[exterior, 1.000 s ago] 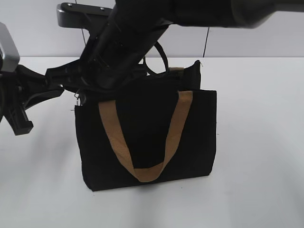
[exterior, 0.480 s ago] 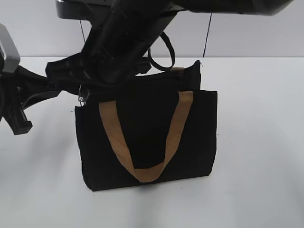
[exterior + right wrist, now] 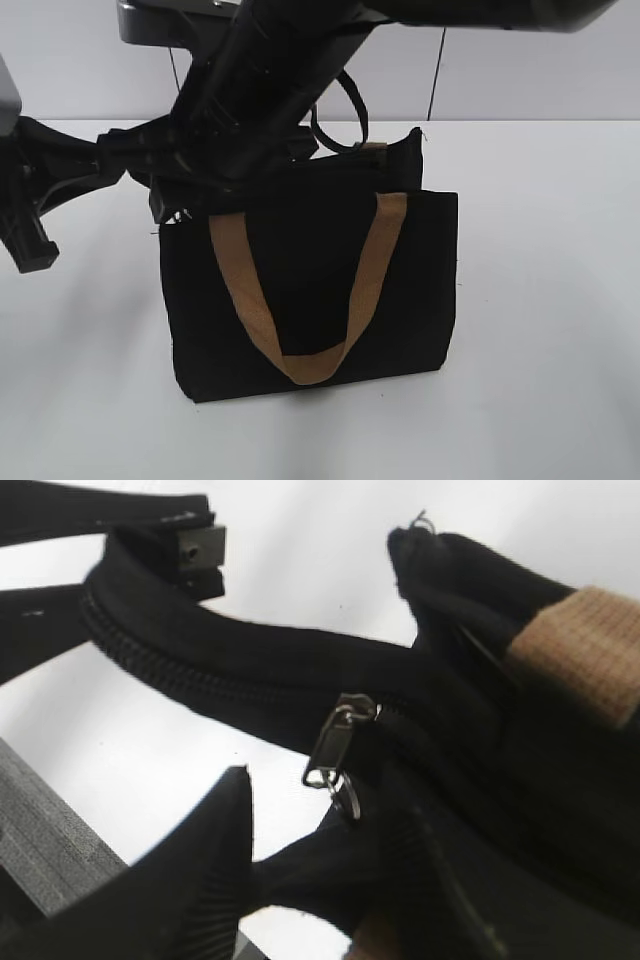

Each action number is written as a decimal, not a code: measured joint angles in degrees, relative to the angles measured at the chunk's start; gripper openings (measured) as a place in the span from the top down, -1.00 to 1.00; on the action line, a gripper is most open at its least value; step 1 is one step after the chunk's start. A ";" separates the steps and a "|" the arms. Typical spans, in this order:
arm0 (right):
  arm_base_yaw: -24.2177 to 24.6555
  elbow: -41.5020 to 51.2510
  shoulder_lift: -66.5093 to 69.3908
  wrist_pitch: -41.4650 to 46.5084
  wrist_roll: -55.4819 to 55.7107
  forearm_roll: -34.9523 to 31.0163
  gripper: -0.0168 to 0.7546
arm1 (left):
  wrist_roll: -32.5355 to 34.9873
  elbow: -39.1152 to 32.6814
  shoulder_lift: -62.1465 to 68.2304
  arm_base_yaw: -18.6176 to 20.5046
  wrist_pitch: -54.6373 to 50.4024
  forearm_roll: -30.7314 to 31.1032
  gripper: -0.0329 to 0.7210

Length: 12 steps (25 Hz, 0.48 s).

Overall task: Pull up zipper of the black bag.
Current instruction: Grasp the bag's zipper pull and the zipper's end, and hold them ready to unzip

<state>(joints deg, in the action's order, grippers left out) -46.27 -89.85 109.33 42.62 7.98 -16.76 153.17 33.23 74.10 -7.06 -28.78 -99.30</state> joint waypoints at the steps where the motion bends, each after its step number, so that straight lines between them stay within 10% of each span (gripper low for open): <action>1: 0.00 0.00 0.13 -0.07 0.00 -0.07 0.09 | 0.00 0.00 -0.04 0.00 -0.02 0.00 0.71; 12: 0.00 -0.06 3.03 -2.65 0.02 -1.38 0.31 | 0.00 0.00 -0.04 0.00 -0.43 0.00 0.71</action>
<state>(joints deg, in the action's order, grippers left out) -46.27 -89.91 112.36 39.97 8.01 -18.14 153.17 33.23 74.05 -7.06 -29.22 -99.30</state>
